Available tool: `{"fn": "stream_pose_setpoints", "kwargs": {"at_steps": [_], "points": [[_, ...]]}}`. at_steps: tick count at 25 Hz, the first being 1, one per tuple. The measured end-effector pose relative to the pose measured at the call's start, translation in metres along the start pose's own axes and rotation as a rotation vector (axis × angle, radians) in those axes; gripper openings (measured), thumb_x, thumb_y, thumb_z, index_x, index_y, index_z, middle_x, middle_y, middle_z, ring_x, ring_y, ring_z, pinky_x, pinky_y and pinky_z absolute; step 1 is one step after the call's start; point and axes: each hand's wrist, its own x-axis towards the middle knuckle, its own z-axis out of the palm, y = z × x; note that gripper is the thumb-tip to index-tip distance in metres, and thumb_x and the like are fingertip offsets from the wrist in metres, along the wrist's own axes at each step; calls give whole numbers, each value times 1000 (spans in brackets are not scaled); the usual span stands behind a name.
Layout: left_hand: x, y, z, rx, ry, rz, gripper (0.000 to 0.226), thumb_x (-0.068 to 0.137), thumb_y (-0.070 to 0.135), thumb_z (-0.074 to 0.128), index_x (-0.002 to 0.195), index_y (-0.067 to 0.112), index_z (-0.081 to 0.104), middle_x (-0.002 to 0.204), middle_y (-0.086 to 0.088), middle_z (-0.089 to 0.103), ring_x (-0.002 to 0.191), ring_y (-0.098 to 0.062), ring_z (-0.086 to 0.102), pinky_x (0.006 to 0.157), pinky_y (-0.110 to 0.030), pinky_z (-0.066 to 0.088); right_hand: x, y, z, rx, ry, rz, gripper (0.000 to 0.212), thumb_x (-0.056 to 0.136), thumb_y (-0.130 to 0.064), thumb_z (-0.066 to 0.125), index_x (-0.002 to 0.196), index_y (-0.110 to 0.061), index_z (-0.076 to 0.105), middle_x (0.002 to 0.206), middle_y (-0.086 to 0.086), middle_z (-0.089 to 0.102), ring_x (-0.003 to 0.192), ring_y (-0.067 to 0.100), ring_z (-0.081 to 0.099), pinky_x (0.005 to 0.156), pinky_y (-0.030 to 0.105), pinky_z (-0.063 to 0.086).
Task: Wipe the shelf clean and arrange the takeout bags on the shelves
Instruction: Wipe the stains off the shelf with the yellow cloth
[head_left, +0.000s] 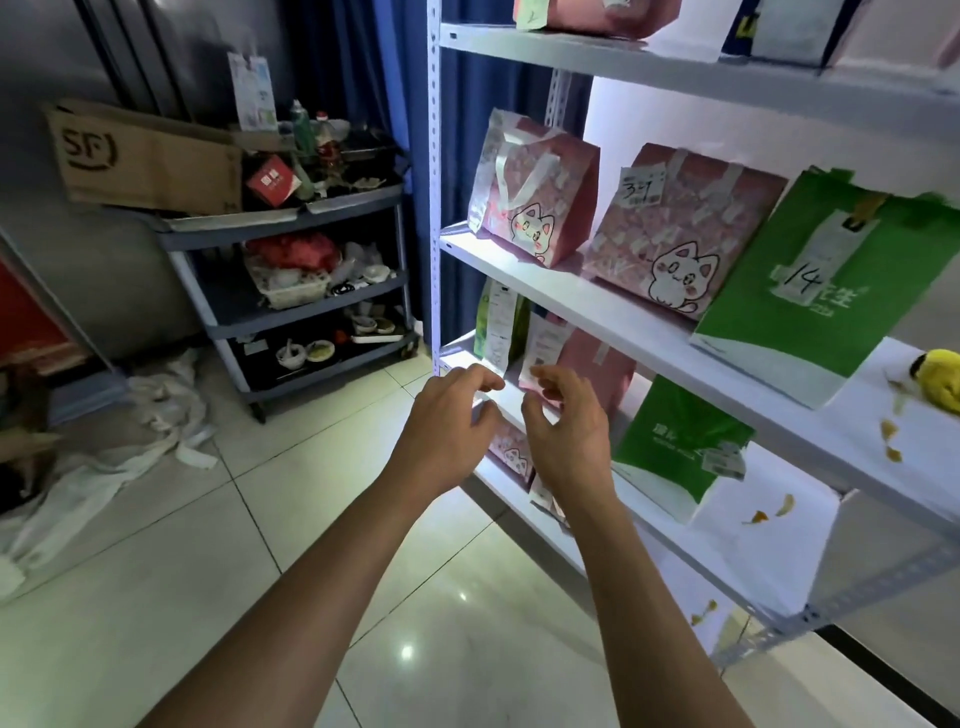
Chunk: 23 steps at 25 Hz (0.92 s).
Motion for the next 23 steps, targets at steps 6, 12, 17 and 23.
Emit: {"fn": "stream_pose_setpoints", "kwargs": {"at_steps": [6,12,17,23], "points": [[68,-31,0,-28,-47,24,22,97,22,54,118,27,59,125,6,62,109,-10,50,85,-21,37,55,-1,31,-53,30,39,25,97,-28,62,121,-32,60,118,-16,56,107,4,56,89,22,44],[154,-55,-16,-65,-141,172,17,98,25,52,114,30,58,121,9,62,109,-10,49,83,-23,37,112,-22,61,-74,148,125,25,97,-27,63,122,-31,60,120,-16,56,110,7,56,97,30,50],[202,-47,-12,-115,-265,348,22,97,20,52,117,27,59,119,7,62,109,-12,50,87,-27,41,131,-29,56,-147,299,181,27,96,-29,61,124,-30,60,124,-10,61,112,11,58,99,38,51],[183,21,52,-205,-482,544,17,97,21,54,111,26,60,115,6,62,107,-19,56,92,-44,50,78,12,-26,-234,590,295,25,95,-25,63,120,-27,63,109,-10,60,100,8,57,90,32,52]]}}
